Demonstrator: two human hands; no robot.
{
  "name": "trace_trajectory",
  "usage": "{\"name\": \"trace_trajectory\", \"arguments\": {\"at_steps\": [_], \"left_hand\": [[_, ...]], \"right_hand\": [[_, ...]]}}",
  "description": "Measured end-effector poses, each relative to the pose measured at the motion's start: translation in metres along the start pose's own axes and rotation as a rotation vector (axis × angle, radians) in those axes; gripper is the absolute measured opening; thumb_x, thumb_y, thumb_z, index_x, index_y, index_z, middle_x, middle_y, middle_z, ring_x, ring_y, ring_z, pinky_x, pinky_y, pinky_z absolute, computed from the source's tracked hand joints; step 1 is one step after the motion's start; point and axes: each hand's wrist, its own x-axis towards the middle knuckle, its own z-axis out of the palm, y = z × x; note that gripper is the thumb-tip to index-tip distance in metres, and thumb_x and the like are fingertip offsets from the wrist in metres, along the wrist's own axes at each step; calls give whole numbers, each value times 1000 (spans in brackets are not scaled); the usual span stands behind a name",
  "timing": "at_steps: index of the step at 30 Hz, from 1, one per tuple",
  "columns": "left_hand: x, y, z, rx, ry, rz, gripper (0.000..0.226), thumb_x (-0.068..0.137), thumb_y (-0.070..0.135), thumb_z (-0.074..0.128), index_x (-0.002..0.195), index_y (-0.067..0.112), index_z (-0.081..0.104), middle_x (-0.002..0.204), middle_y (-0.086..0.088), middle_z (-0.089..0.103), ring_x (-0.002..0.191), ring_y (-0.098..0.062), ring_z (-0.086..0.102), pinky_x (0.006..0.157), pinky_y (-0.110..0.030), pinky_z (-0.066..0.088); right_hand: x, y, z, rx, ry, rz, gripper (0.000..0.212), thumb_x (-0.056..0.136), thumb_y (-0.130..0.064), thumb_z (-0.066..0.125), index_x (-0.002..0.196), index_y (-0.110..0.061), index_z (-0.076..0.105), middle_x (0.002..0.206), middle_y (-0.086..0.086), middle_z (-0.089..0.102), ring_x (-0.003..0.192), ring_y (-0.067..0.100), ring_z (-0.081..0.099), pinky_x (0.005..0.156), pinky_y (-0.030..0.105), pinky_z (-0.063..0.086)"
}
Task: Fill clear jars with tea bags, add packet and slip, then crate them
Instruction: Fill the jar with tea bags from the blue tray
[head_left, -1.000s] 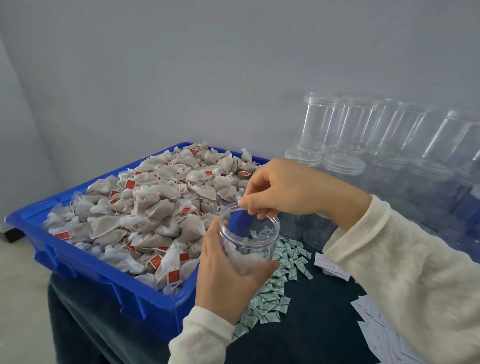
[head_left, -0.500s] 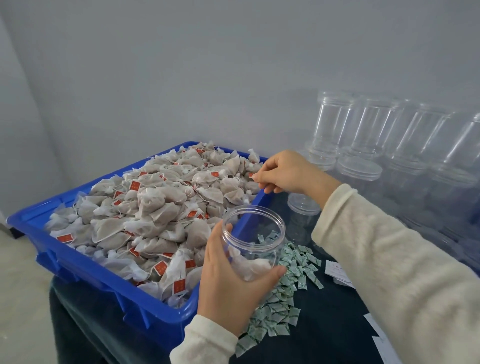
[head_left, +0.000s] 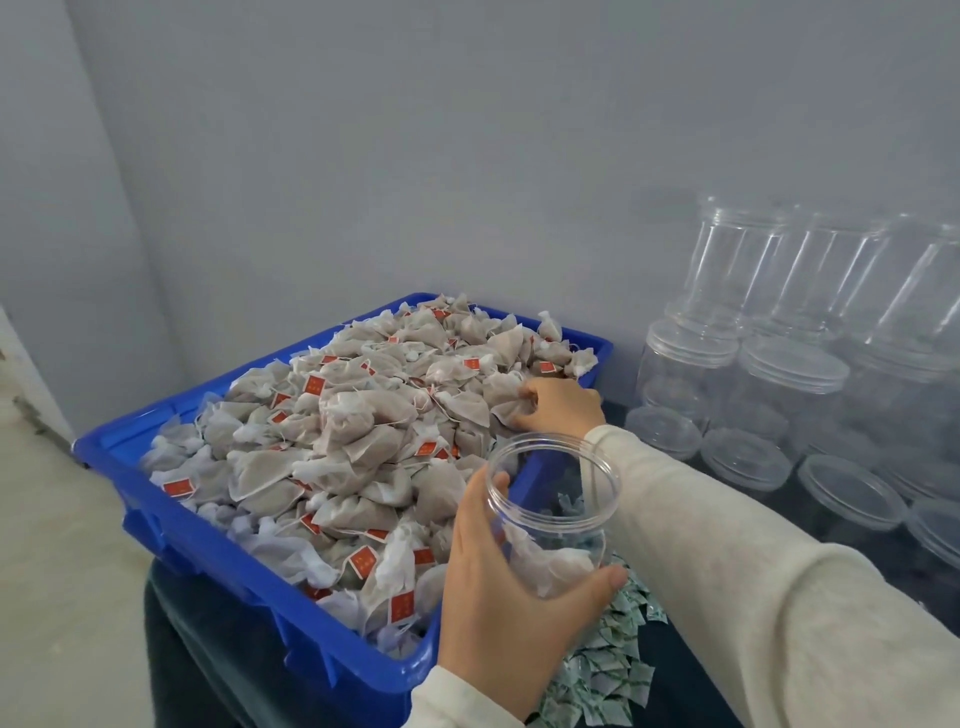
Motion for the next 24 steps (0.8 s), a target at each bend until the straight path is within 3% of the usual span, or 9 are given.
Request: {"name": "trace_trajectory", "arguments": {"at_steps": [6,9,14,18,22,24], "left_hand": [[0,-3,0,-19,-7,-1,114,46,60,84,142,32,31,134,25,43,129,3,41,107,-36,42],[0,-2,1,-22,-7,2,111,47,60,84,141,30,33,133,24,44,129,1,42,107,-38,42],[-1,0,0,-61,-17,-3,108,48,56,87,139,31,35,132,20,49,126,-3,47,105,-40,43],[-2,1,0,-57,-11,-25,114,43,68,82,140,32,35,132,21,48,127,-1,45,106,-39,42],[-3,3,1,-24,-22,-42,119,39,74,79,140,31,33,134,18,47,127,-2,44,107,-39,41],[-3,3,1,-11,-20,-40,115,38,75,78,137,36,35,129,26,47,124,4,44,106,-34,42]], "right_hand": [[-1,0,5,36,49,-34,22,93,-41,57,98,-20,63,91,-1,62,91,21,60,92,39,45],[-3,5,-1,135,78,-49,17,92,-36,62,93,-20,67,91,-1,66,85,16,60,86,33,50],[-7,12,-21,259,125,-91,15,89,-27,68,94,-14,70,88,-3,65,81,11,59,81,28,50],[-17,13,-44,298,135,-148,22,87,-34,70,96,-14,71,88,-4,66,78,7,58,69,17,41],[-36,10,-72,410,129,-178,31,82,-41,72,94,-13,72,86,-3,70,76,5,60,67,15,44],[-48,7,-88,468,124,-189,27,81,-39,74,91,-14,72,84,-4,71,75,5,62,66,15,46]]}}
